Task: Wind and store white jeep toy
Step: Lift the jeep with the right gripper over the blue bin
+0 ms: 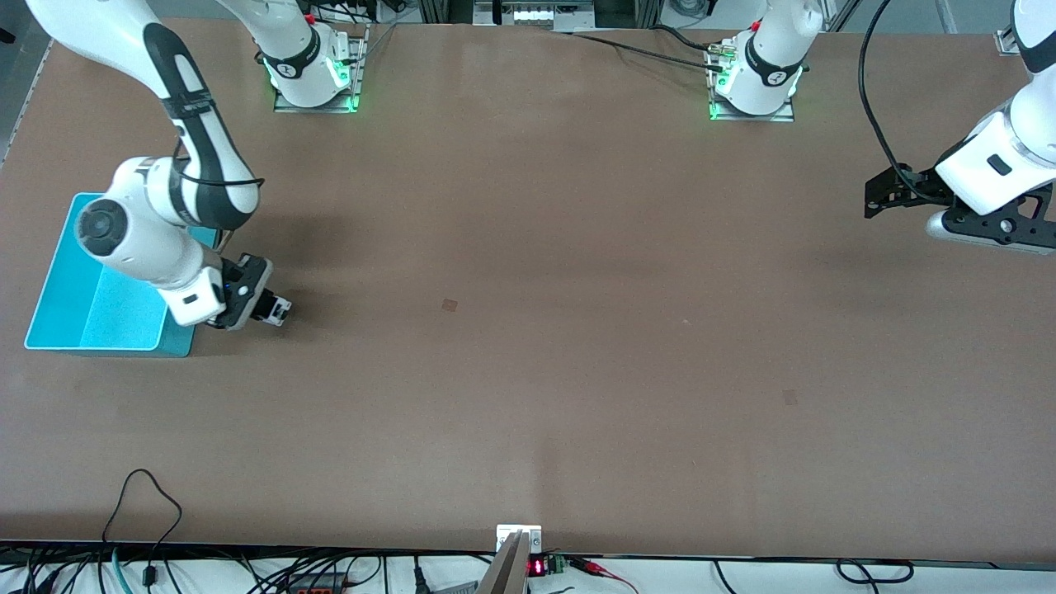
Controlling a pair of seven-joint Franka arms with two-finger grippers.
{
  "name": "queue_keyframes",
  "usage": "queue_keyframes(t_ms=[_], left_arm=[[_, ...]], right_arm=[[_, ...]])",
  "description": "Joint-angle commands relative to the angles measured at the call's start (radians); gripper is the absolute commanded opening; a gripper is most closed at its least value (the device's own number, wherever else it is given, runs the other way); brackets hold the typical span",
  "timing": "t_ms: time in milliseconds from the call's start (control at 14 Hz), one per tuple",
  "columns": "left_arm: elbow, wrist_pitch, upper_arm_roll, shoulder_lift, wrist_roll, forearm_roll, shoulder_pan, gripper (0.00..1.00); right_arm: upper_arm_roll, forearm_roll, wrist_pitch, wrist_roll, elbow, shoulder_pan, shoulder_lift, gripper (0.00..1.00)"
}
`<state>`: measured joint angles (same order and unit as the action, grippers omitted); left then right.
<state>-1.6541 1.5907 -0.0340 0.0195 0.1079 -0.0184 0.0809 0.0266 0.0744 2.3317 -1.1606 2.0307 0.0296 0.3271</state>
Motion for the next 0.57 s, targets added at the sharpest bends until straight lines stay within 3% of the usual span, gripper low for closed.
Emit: queue_keyframes(t_ms=[0, 214, 500], left_arm=[[0.007, -0.018, 0.003, -0.012, -0.004, -0.008, -0.003, 1.00], [0.007, -0.020, 0.003, -0.013, -0.004, -0.008, -0.001, 1.00], [0.008, -0.020, 0.005, -0.012, -0.004, -0.008, -0.001, 1.00]], right_arm=[[0.018, -0.008, -0.145, 0.224, -0.084, -0.016, -0.026, 0.00], [0.077, -0.011, -0.228, 0.363, -0.139, -0.016, -0.031, 0.00], [0.163, -0.015, -0.236, 0.466, -0.144, -0.014, -0.057, 0.00]])
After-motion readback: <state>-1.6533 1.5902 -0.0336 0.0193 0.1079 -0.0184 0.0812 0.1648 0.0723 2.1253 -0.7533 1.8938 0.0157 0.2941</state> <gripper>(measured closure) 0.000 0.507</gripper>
